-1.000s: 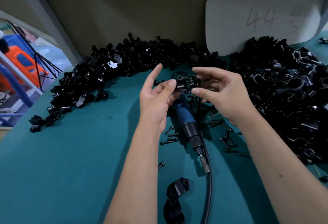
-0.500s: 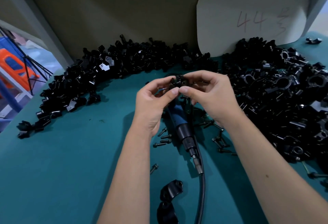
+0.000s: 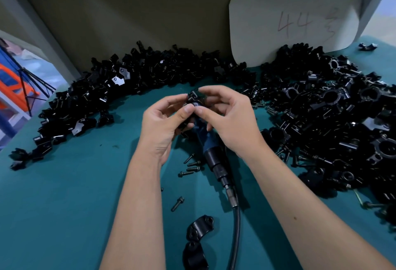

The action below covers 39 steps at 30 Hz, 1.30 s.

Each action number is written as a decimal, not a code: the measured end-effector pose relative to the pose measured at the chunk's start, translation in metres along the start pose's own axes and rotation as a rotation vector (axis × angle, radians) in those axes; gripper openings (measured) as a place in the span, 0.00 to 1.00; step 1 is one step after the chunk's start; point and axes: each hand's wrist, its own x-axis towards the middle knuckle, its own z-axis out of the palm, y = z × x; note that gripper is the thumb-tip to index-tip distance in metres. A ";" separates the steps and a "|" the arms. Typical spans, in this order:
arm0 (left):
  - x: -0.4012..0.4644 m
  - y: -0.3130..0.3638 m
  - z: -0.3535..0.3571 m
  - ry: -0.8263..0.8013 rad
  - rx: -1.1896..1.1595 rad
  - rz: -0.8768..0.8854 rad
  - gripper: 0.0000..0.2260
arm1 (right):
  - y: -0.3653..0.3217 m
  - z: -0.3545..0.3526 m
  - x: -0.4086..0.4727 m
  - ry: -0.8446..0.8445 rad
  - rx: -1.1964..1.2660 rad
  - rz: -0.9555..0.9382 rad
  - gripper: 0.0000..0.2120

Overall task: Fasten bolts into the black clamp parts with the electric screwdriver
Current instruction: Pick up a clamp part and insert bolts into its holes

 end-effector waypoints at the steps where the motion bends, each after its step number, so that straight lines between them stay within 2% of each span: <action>1: 0.000 0.000 0.002 -0.004 -0.010 -0.012 0.08 | 0.000 -0.001 0.000 -0.003 0.003 0.007 0.14; 4: -0.001 -0.001 0.008 -0.001 -0.042 -0.038 0.04 | 0.001 -0.006 0.001 -0.033 0.019 0.004 0.11; 12: -0.001 0.000 0.008 0.013 -0.130 -0.070 0.04 | -0.002 -0.008 0.001 -0.120 0.120 0.054 0.13; 22: 0.000 -0.003 0.014 -0.058 -0.142 -0.061 0.06 | -0.016 -0.026 0.005 -0.165 0.017 0.034 0.13; 25: 0.001 -0.006 0.021 -0.044 -0.124 -0.051 0.08 | -0.028 -0.038 0.010 -0.224 -0.073 0.078 0.08; 27: 0.002 -0.008 0.027 -0.010 -0.136 -0.047 0.10 | -0.036 -0.052 0.021 -0.190 -0.233 0.104 0.03; 30: 0.003 -0.012 0.033 0.040 -0.178 -0.057 0.07 | -0.040 -0.082 0.050 -0.067 -0.822 0.152 0.06; 32: 0.004 -0.012 0.032 0.061 -0.192 -0.071 0.02 | -0.038 -0.095 0.068 -0.170 -1.213 0.320 0.11; 33: 0.005 -0.013 0.032 0.068 -0.194 -0.074 0.01 | -0.035 -0.097 0.073 -0.231 -1.332 0.409 0.13; 36: 0.006 -0.012 0.031 0.076 -0.196 -0.080 0.03 | -0.027 -0.091 0.081 -0.310 -1.514 0.453 0.15; 39: 0.005 -0.011 0.029 0.078 -0.194 -0.081 0.02 | -0.019 -0.088 0.081 -0.305 -1.524 0.398 0.13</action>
